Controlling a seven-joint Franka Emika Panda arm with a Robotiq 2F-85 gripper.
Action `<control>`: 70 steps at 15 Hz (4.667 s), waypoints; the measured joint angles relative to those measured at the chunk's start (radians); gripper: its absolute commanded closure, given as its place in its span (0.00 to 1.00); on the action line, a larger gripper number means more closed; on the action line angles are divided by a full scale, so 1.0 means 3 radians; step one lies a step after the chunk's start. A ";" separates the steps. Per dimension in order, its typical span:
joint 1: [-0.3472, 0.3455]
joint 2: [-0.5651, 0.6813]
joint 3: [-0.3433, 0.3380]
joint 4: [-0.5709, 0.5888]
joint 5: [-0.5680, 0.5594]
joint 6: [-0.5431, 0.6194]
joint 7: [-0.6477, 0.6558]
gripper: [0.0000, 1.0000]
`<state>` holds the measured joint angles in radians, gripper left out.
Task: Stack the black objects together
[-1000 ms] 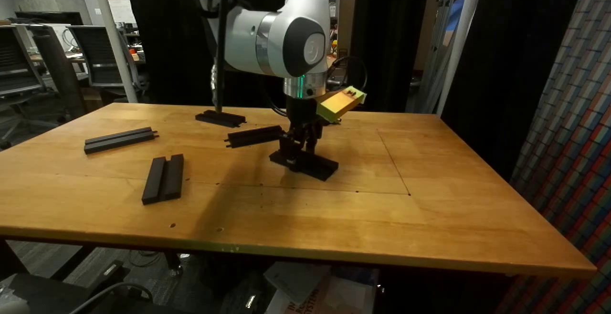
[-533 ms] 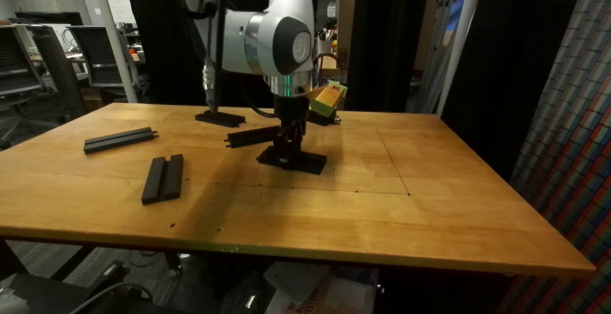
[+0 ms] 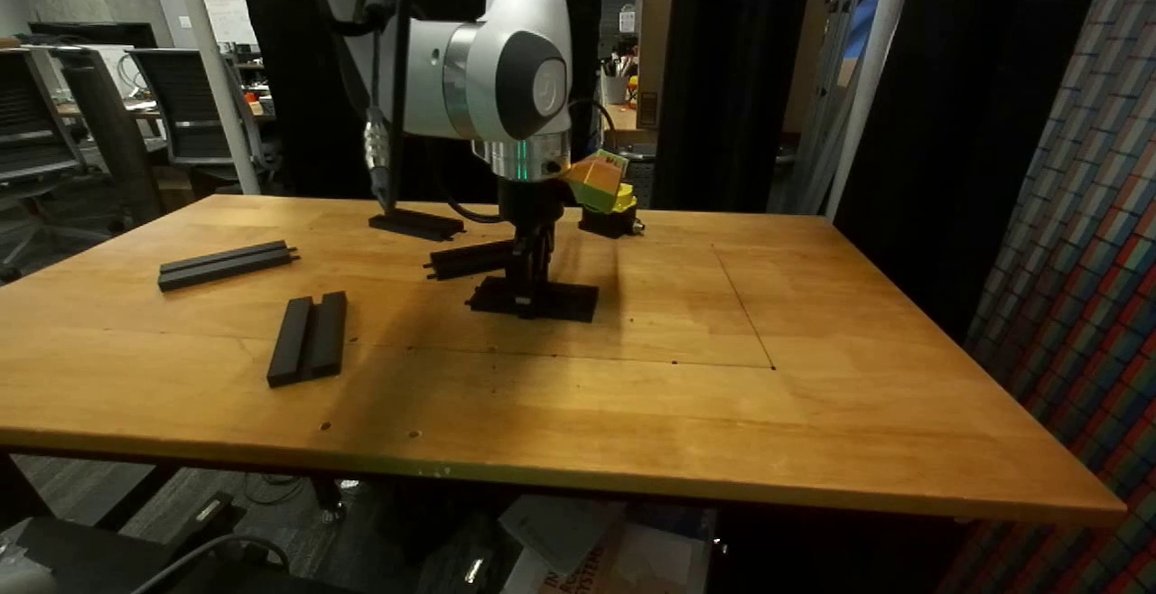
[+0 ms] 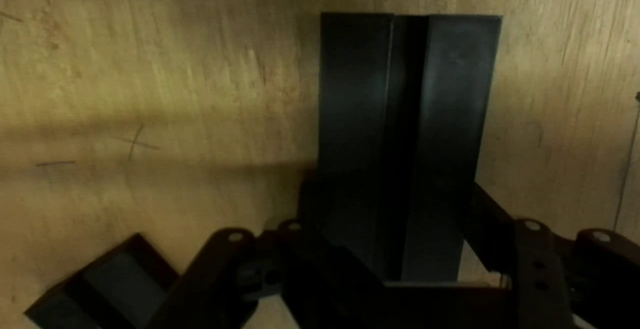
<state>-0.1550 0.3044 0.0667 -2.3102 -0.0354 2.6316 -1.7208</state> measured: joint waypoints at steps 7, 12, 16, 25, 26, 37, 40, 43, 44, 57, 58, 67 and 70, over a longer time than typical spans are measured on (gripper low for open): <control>0.0230 0.0045 0.0030 0.0001 -0.0092 -0.0046 0.0033 0.00; 0.0467 0.0044 0.0028 0.0080 -0.0479 -0.0225 0.0308 0.00; 0.0629 0.0023 0.0027 0.0170 -0.0800 -0.0427 0.0619 0.00; 0.0717 -0.0090 0.0030 0.0329 -0.0957 -0.0504 0.0784 0.00; 0.0717 -0.0084 0.0030 0.0366 -0.0957 -0.0504 0.0755 0.00; 0.0677 0.0402 0.0118 0.1015 -0.0867 -0.0679 0.0124 0.00; 0.0639 0.0539 0.0153 0.1139 -0.0817 -0.0705 -0.0039 0.00; 0.0590 0.0623 0.0179 0.1214 -0.0753 -0.0706 -0.0213 0.00; 0.0572 0.0638 0.0187 0.1226 -0.0732 -0.0706 -0.0269 0.00; 0.0401 0.0725 0.0211 0.1265 -0.0463 -0.0730 -0.0806 0.00; 0.0396 0.0742 0.0211 0.1283 -0.0449 -0.0747 -0.0826 0.00; 0.0384 0.0841 0.0231 0.1542 -0.0298 -0.1014 -0.0950 0.54; 0.0373 0.0870 0.0230 0.1610 -0.0243 -0.1121 -0.0947 0.54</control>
<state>-0.0431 0.5653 0.1357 -1.8271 -0.1082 2.2954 -2.0048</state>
